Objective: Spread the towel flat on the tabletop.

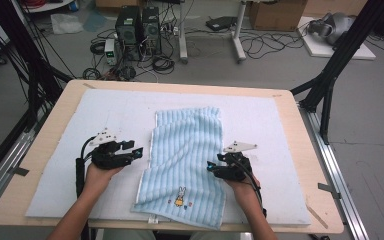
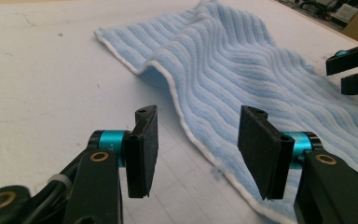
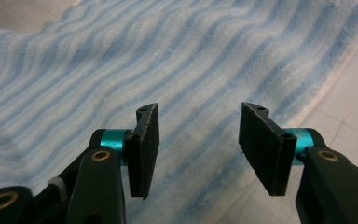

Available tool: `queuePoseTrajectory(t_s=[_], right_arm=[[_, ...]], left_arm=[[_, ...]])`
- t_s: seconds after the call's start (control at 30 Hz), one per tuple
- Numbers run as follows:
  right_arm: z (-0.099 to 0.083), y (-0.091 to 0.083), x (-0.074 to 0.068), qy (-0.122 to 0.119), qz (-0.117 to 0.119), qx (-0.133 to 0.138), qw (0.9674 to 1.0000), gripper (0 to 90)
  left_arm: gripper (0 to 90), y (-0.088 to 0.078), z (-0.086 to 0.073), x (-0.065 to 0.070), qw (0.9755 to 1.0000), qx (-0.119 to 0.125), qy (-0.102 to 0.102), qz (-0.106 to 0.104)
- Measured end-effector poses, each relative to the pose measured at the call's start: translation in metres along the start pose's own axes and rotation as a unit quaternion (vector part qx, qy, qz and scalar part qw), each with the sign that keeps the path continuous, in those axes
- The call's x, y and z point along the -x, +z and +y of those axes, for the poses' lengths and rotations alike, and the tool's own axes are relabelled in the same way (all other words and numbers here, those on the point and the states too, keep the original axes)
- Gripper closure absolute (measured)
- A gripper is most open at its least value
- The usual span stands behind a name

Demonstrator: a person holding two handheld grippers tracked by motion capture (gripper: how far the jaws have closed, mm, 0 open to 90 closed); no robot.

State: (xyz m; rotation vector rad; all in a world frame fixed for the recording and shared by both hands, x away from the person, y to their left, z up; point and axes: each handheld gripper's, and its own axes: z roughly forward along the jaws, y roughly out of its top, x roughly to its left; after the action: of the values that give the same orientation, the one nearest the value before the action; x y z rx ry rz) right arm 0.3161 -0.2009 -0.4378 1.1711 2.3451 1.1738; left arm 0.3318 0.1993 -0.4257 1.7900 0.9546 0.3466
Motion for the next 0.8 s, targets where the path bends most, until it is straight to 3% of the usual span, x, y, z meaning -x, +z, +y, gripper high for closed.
queuePoseTrajectory(t_s=[0.1,0.17,0.23,0.4,0.8], right_arm=[[0.003,0.006,0.004,-0.009,0.006,-0.013,0.9999,53.4],[0.003,0.014,0.007,-0.017,0.016,-0.038,0.9990,56.2],[0.003,0.014,0.008,-0.025,0.012,-0.035,0.9990,61.7],[0.002,0.011,0.013,-0.027,0.021,-0.039,0.9986,84.5],[-0.010,-0.007,0.010,-0.042,0.103,-0.064,0.9917,86.6]], left_arm=[[48.2,0.006,0.005,-0.005,1.0000,0.001,0.004,0.006],[48.2,0.008,0.007,-0.007,0.9999,0.002,0.007,0.009],[48.2,0.012,0.010,-0.010,0.9999,0.003,0.002,0.011],[47.9,0.020,0.014,-0.014,0.9999,0.004,-0.004,0.014],[47.8,0.030,0.020,-0.015,0.9999,-0.005,-0.007,0.012]])
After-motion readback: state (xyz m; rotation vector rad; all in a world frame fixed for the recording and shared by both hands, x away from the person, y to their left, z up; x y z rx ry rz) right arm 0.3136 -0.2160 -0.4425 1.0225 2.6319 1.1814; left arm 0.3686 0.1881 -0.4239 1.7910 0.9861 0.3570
